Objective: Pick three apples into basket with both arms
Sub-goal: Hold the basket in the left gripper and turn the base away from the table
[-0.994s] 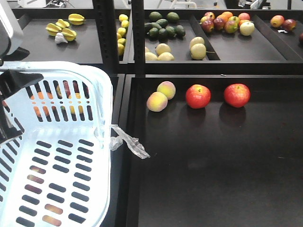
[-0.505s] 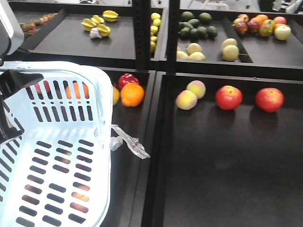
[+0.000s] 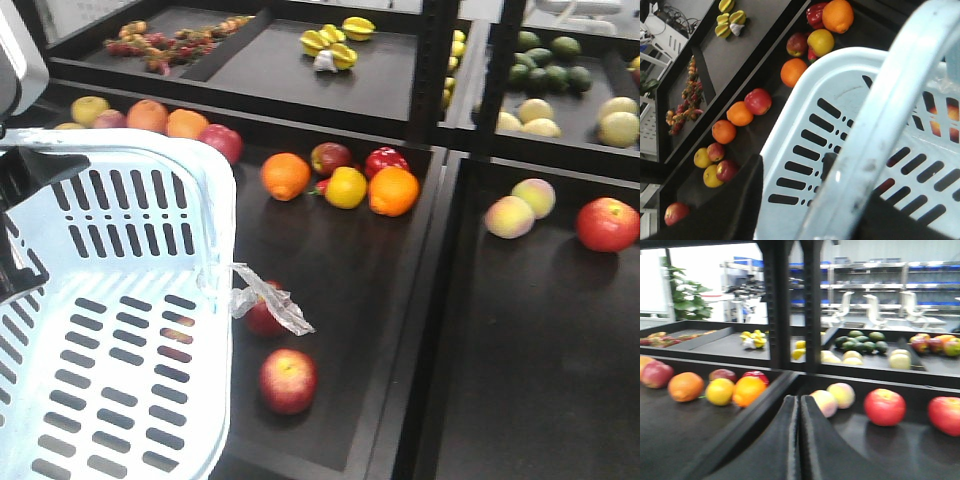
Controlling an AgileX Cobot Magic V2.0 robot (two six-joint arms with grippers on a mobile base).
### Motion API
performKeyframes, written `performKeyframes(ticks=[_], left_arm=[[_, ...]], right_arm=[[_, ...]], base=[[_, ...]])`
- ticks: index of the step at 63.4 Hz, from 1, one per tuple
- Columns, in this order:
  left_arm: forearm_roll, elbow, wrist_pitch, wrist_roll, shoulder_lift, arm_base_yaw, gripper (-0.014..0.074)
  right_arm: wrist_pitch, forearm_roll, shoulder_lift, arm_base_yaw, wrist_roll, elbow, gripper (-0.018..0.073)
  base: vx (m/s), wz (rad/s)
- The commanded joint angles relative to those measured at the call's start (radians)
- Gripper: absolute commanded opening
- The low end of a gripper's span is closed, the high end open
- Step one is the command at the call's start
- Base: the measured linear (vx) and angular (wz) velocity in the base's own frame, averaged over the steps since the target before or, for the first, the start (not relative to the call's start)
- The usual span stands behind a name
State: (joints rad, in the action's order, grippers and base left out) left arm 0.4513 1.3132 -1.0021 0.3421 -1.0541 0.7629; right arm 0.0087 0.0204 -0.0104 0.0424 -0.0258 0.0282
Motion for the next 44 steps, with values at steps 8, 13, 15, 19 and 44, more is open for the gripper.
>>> performKeyframes(ticks=[8, 13, 15, 19, 44], left_arm=[[0.027, 0.033, 0.069, -0.014, 0.013, 0.006, -0.0006], [0.027, 0.033, 0.069, -0.014, 0.013, 0.006, -0.0006], [0.027, 0.033, 0.069, -0.014, 0.013, 0.006, -0.0006], [0.027, 0.033, 0.069, -0.014, 0.013, 0.006, -0.0006], [0.027, 0.033, 0.069, -0.014, 0.013, 0.006, -0.0006]], right_arm=[[-0.074, 0.005, -0.011, 0.005, 0.006, 0.015, -0.0009], [-0.074, 0.005, -0.011, 0.005, 0.006, 0.015, -0.0009], [-0.074, 0.005, -0.011, 0.005, 0.006, 0.015, -0.0009], [-0.074, 0.005, -0.011, 0.005, 0.006, 0.015, -0.0009], [-0.074, 0.005, -0.011, 0.005, 0.006, 0.015, -0.0009]], base=[[-0.08, 0.38], [-0.08, 0.36], [-0.08, 0.35], [-0.08, 0.35], [-0.07, 0.32]])
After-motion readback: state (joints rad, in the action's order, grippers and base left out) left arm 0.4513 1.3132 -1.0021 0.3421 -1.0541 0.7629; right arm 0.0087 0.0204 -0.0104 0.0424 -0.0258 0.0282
